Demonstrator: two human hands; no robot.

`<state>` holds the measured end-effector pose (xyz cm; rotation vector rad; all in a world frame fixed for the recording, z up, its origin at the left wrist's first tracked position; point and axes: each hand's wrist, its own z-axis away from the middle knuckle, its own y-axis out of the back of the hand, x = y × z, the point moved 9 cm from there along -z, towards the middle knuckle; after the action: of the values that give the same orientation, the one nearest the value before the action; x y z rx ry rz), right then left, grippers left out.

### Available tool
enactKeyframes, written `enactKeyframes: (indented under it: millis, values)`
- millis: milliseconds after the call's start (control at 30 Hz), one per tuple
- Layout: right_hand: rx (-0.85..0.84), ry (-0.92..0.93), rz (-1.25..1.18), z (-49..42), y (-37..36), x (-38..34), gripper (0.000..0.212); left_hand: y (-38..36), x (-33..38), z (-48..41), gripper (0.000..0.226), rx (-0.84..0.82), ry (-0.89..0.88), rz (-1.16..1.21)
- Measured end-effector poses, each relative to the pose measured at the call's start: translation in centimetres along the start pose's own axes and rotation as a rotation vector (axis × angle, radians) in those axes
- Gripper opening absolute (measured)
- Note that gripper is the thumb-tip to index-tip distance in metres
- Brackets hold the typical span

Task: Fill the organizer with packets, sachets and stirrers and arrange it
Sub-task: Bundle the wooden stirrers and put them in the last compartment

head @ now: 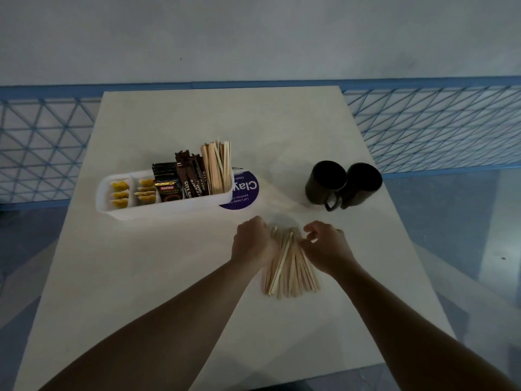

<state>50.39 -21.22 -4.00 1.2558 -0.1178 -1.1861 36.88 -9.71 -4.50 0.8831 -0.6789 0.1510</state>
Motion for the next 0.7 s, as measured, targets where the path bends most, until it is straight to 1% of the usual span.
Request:
enactKeyframes:
  millis: [133,200,233,333,500,700]
  values:
    - [0.008,-0.067,0.046,1.0,-0.6,1.9,0.035,-2.1,-1.5,0.7,0.032,0.013,0.051,-0.07]
    - [0.018,-0.083,0.07,1.3,-1.0,2.1,0.024,-2.9,-2.1,0.9,0.036,0.025,0.076,-0.08]
    - [0.019,-0.099,0.073,1.4,-1.2,2.2,0.023,-3.2,-2.3,1.0,0.038,0.032,0.084,-0.082]
    - [0.024,-0.116,0.087,1.4,-1.9,2.2,0.028,-3.7,-2.7,1.2,0.046,0.05,0.099,-0.093]
    - [0.006,-0.09,0.117,1.4,-3.0,1.8,0.034,-3.9,-3.0,1.6,0.051,0.088,0.091,-0.091]
    - [-0.005,-0.097,0.154,1.4,-2.8,1.5,0.022,-3.5,-2.9,1.8,0.033,0.134,0.07,-0.124]
